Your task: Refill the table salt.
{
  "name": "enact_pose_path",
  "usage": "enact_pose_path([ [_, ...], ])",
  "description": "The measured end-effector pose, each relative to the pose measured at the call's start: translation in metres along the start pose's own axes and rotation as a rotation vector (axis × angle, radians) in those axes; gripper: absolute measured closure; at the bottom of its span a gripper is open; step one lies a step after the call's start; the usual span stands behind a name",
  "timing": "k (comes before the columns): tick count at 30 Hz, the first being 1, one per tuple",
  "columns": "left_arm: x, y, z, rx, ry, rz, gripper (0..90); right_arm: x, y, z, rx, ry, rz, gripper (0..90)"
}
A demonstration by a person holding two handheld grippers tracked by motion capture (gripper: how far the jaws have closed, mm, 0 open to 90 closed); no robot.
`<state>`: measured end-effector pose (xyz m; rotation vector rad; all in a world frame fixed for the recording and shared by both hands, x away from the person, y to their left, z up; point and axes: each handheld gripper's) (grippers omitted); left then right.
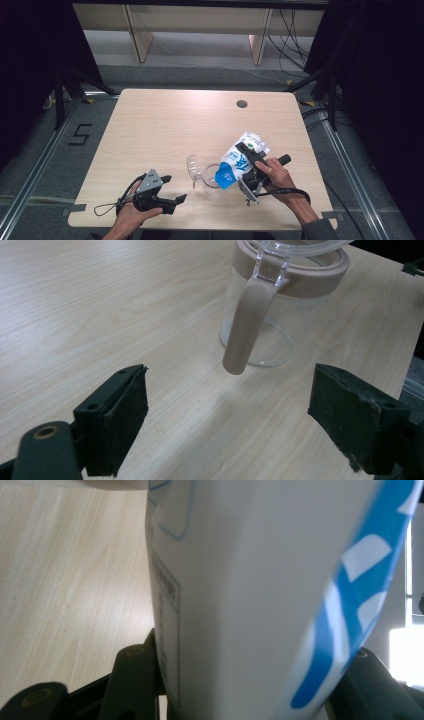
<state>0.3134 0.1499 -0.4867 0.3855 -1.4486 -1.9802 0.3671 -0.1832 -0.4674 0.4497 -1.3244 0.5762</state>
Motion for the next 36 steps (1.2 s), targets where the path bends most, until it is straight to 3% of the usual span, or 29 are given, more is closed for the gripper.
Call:
enact_pose_path([
  [7,0.0000,0.0000,0.0000,0.000,0.000,-0.001,15.3,-0.0006,0.0000,0.0003,-0.012,0.002,0.007,50.9],
  [8,0.0000,0.0000,0.0001,0.000,0.000,-0.001,15.3,0.0017,0.0002,0.0000,-0.003,0.000,0.037,50.9],
  [11,0.0000,0.0000,0.0000,0.000,0.000,-0.001,15.3,-0.0020,0.0000,0.0007,-0.021,0.005,-0.005,51.0],
  [18,0.0000,0.0000,0.0000,0.000,0.000,-0.001,15.2,-0.0016,0.0001,0.0006,-0.024,0.005,0.002,51.1],
  [22,0.0000,0.0000,0.0000,0.000,0.000,0.000,15.2,-0.0019,0.0007,0.0004,-0.024,0.003,0.018,51.3],
  [23,0.0000,0.0000,0.0000,0.000,0.000,0.000,15.2,0.0017,0.0012,-0.0005,-0.006,-0.001,0.070,51.3],
  [26,-0.0001,0.0000,-0.0001,0.000,0.000,-0.001,15.3,0.0014,0.0011,-0.0002,-0.011,0.003,0.067,51.3],
  [28,0.0000,0.0000,-0.0001,0.000,0.000,-0.001,15.2,-0.0012,0.0004,0.0012,-0.033,0.004,0.027,51.3],
  [30,0.0000,0.0000,-0.0001,0.000,0.000,-0.001,15.2,0.0007,0.0005,0.0007,-0.023,0.001,0.053,51.3],
  [31,-0.0001,0.0000,-0.0001,0.000,0.000,0.000,15.2,-0.0013,0.0001,0.0011,-0.030,0.001,0.022,51.3],
  [36,-0.0001,0.0000,-0.0001,0.000,0.000,-0.001,15.3,-0.0015,0.0001,0.0012,-0.030,-0.002,0.029,51.3],
])
Point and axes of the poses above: each handheld gripper's, and its own axes: z roughly backward along the jaws, y roughly out of its top, x roughly to its right, and after that the axes turned 9 degrees about x, right-handed
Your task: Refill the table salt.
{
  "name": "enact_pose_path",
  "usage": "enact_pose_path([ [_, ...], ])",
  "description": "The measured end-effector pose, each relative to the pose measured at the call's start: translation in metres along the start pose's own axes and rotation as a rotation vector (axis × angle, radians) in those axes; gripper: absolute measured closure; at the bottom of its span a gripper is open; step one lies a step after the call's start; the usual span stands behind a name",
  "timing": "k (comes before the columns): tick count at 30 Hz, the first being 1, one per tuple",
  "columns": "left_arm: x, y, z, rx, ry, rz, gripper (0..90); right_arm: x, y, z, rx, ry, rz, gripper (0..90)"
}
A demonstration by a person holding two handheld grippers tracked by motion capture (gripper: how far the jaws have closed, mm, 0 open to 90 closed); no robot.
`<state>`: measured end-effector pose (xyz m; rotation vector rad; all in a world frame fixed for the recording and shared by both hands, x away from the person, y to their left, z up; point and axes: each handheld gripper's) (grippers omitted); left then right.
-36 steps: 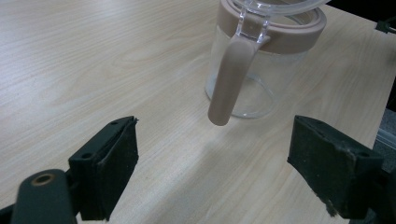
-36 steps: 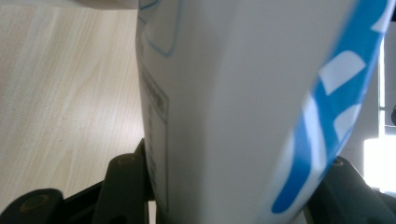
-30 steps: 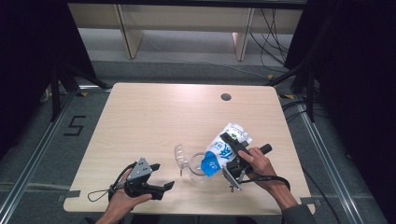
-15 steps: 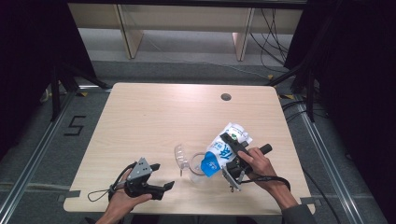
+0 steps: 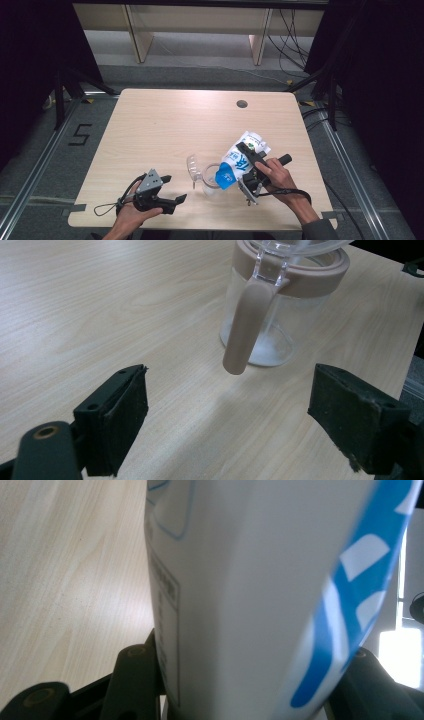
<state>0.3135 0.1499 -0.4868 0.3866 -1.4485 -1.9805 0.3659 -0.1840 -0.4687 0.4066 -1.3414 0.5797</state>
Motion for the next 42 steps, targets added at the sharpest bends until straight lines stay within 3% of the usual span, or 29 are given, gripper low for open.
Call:
enact_pose_path([
  [8,0.0000,0.0000,0.0000,0.001,0.000,0.001,15.3,-0.0001,0.0001,0.0003,-0.009,-0.004,0.013,51.3],
  [11,0.0000,0.0000,0.0000,0.000,0.001,0.000,15.3,0.0023,0.0008,0.0005,-0.006,-0.004,0.053,51.5],
  [17,0.0000,0.0000,0.0000,0.000,0.001,-0.001,15.2,0.0015,0.0008,0.0007,-0.003,-0.011,0.028,51.7],
  [21,0.0001,0.0000,0.0000,0.000,0.000,-0.001,15.2,0.0017,0.0008,0.0010,-0.008,-0.011,0.038,51.7],
  [23,0.0000,0.0000,0.0000,0.000,0.000,0.000,15.3,0.0036,0.0011,-0.0002,0.009,-0.012,0.074,51.7],
  [24,0.0000,0.0000,0.0001,0.000,0.001,0.000,15.2,0.0017,0.0009,0.0001,0.000,-0.010,0.052,51.7],
  [27,0.0001,0.0000,0.0001,0.000,0.000,0.000,15.2,0.0018,0.0010,0.0001,0.000,-0.009,0.052,51.9],
  [31,0.0001,0.0000,0.0001,0.000,0.001,0.000,15.3,0.0022,0.0018,0.0005,-0.005,-0.011,0.072,52.0],
  [33,0.0001,0.0000,0.0001,0.000,0.001,0.000,15.3,0.0008,0.0019,0.0014,-0.020,-0.009,0.054,52.3],
  [36,0.0001,0.0000,0.0001,0.000,0.000,-0.001,15.2,0.0020,0.0021,0.0004,-0.006,-0.008,0.073,52.5],
  [39,0.0001,0.0000,0.0001,0.000,0.001,0.000,15.2,0.0009,0.0019,0.0013,-0.019,-0.012,0.054,52.5],
  [40,0.0001,0.0000,0.0001,0.000,0.001,0.000,15.2,0.0023,0.0018,0.0006,-0.007,-0.012,0.076,52.5],
  [42,0.0002,0.0000,0.0001,0.000,0.000,-0.001,15.2,0.0024,0.0017,0.0007,-0.008,-0.014,0.075,52.5],
])
Point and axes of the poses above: each handheld gripper's, and its own axes: z roughly backward along the jaws, y roughly out of its top, x roughly to its right, and after that the axes turned 9 degrees about x, right-handed
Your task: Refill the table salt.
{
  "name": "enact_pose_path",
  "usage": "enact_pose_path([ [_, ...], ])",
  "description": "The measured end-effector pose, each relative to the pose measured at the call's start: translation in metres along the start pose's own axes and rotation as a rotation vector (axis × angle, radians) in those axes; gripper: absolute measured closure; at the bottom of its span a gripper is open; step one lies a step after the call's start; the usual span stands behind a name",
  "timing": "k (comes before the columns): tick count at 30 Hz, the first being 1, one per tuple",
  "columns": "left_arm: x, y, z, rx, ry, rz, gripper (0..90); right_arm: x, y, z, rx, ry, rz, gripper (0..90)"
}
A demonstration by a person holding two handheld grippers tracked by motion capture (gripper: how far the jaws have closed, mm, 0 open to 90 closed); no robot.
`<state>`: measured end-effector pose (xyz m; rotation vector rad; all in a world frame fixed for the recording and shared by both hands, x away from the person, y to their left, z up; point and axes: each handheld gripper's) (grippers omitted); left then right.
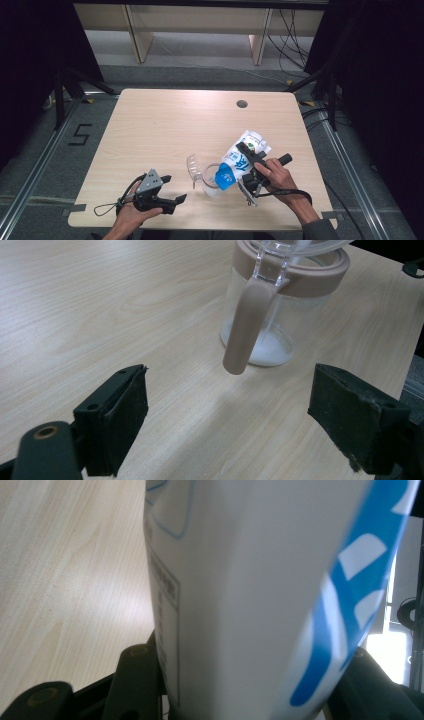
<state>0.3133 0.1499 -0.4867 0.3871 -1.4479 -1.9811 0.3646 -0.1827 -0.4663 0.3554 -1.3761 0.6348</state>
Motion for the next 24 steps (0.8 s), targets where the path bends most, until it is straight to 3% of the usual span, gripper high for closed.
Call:
enact_pose_path([
  [9,-0.0001,0.0000,0.0000,0.001,0.001,0.000,15.3,0.0001,0.0000,0.0000,-0.001,0.000,0.003,52.9],
  [10,-0.0001,0.0000,0.0000,0.000,0.001,0.001,15.2,0.0027,0.0003,-0.0003,0.009,-0.004,0.037,52.9],
  [11,-0.0002,0.0000,-0.0001,0.001,0.000,0.000,15.2,0.0003,0.0000,0.0002,-0.004,0.000,0.006,53.0],
  [24,-0.0002,-0.0001,-0.0002,0.001,0.001,0.001,15.2,0.0008,0.0001,0.0005,-0.012,-0.006,0.018,53.2],
])
Point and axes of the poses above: each handheld gripper's, and its own axes: z roughly backward along the jaws, y roughly out of its top, x roughly to its right, and after that the axes turned 9 degrees about x, right-handed
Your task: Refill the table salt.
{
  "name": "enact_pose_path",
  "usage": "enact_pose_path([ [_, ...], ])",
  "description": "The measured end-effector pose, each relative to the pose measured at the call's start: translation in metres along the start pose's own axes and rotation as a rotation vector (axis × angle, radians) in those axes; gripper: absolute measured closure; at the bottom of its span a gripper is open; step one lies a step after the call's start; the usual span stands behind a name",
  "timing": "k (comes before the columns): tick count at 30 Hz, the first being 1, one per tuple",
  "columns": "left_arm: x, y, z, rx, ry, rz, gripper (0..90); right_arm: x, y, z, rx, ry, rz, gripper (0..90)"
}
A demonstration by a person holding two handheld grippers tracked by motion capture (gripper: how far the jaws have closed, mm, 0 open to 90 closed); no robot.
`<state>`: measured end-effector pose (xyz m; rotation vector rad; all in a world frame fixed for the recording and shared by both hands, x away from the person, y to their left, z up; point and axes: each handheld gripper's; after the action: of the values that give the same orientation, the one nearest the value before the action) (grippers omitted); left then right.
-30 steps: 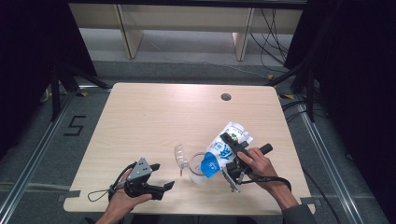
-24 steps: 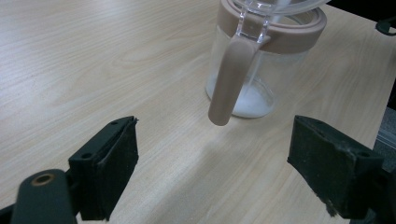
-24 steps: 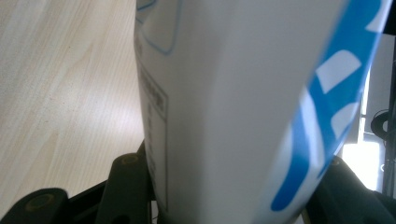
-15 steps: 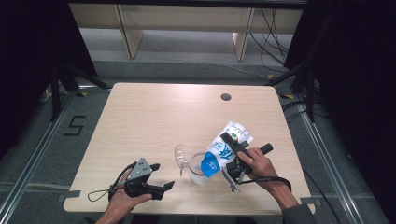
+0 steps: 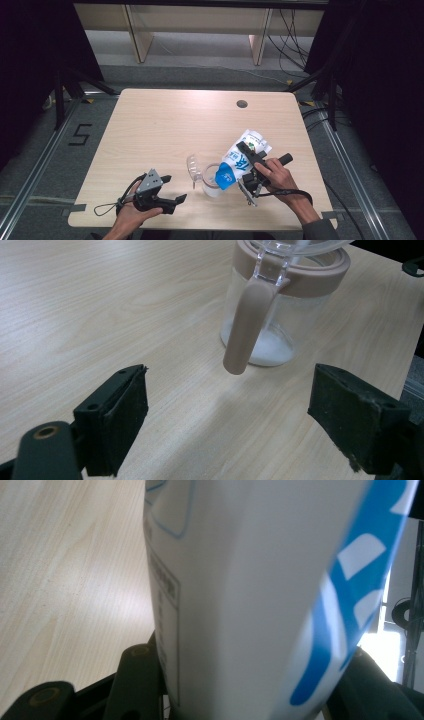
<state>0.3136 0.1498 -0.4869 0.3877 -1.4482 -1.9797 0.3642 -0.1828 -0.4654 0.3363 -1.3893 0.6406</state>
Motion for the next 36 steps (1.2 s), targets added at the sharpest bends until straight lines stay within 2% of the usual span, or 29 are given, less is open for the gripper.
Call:
enact_pose_path([
  [9,0.0002,0.0000,0.0000,0.000,0.001,0.000,15.2,0.0004,0.0005,0.0007,-0.009,-0.006,0.016,53.5],
  [11,0.0002,0.0000,0.0001,-0.001,0.002,-0.001,15.3,-0.0009,0.0001,0.0009,-0.015,-0.005,-0.005,53.5],
  [12,0.0003,0.0000,0.0001,-0.001,0.003,-0.001,15.2,0.0004,0.0001,0.0006,-0.008,-0.006,0.015,53.6],
  [16,0.0002,0.0000,0.0001,-0.001,0.003,0.000,15.2,0.0001,0.0000,0.0005,-0.007,-0.004,0.011,53.6],
  [18,0.0006,0.0001,0.0002,-0.002,0.006,-0.001,15.3,0.0029,0.0007,-0.0004,0.011,-0.012,0.058,53.6],
  [19,0.0005,0.0001,0.0001,-0.002,0.006,-0.002,15.3,0.0018,0.0008,0.0002,0.007,-0.027,0.047,53.6],
  [24,0.0005,0.0000,0.0002,-0.002,0.006,-0.001,15.3,0.0015,0.0013,0.0003,0.003,-0.024,0.052,54.2],
  [25,0.0004,0.0000,0.0002,-0.002,0.005,-0.001,15.3,-0.0012,0.0012,0.0010,-0.015,-0.015,0.018,54.2],
  [33,0.0000,0.0000,0.0001,-0.001,-0.001,-0.001,15.3,-0.0006,0.0007,0.0013,-0.014,-0.015,0.018,54.7],
  [34,0.0000,0.0000,0.0000,0.000,0.000,-0.001,15.3,0.0024,0.0007,0.0005,0.004,-0.026,0.059,54.7],
  [36,0.0000,0.0000,0.0001,-0.001,0.000,-0.001,15.2,0.0032,0.0006,0.0000,0.009,-0.015,0.068,54.9],
])
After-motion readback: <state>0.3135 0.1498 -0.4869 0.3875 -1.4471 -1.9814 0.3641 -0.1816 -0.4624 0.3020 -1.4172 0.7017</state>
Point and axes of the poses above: each handheld gripper's, and its own axes: z roughly backward along the jaws, y roughly out of its top, x roughly to its right, and after that the axes turned 9 degrees about x, right-handed
